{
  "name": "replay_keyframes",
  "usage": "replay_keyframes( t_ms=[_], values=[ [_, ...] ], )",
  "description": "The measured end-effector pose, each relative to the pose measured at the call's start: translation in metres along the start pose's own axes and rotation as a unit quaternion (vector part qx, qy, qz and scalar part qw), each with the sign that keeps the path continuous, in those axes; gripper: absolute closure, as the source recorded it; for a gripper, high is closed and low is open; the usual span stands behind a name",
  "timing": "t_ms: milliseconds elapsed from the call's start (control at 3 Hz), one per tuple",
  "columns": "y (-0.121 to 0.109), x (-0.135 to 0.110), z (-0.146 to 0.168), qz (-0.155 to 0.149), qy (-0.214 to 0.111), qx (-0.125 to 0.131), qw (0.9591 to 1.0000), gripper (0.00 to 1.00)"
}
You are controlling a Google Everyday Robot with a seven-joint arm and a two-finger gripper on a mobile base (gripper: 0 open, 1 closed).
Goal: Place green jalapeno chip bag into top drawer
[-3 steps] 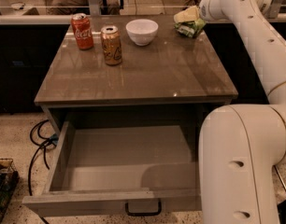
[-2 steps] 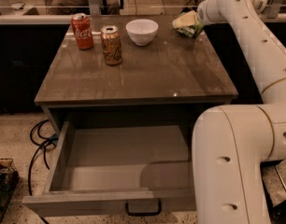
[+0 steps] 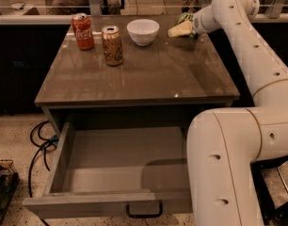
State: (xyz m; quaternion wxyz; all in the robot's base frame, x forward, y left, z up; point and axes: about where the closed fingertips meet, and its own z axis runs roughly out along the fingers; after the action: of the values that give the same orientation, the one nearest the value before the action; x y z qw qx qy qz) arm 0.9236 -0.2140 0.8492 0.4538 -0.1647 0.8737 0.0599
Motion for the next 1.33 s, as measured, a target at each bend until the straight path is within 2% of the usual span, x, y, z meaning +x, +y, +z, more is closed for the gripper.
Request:
replay_keyframes(
  t_ms=[333,667,1333],
  values=[
    [0.004,0.000,0.019,0.023,-0.023,-0.009,0.9994,0.00],
    [0.006,0.000,0.023,0.025,-0.028,-0.009,0.9993,0.13],
    [0.011,0.004,0.032,0.025,-0.023,-0.014,0.9993,0.77]
  ],
)
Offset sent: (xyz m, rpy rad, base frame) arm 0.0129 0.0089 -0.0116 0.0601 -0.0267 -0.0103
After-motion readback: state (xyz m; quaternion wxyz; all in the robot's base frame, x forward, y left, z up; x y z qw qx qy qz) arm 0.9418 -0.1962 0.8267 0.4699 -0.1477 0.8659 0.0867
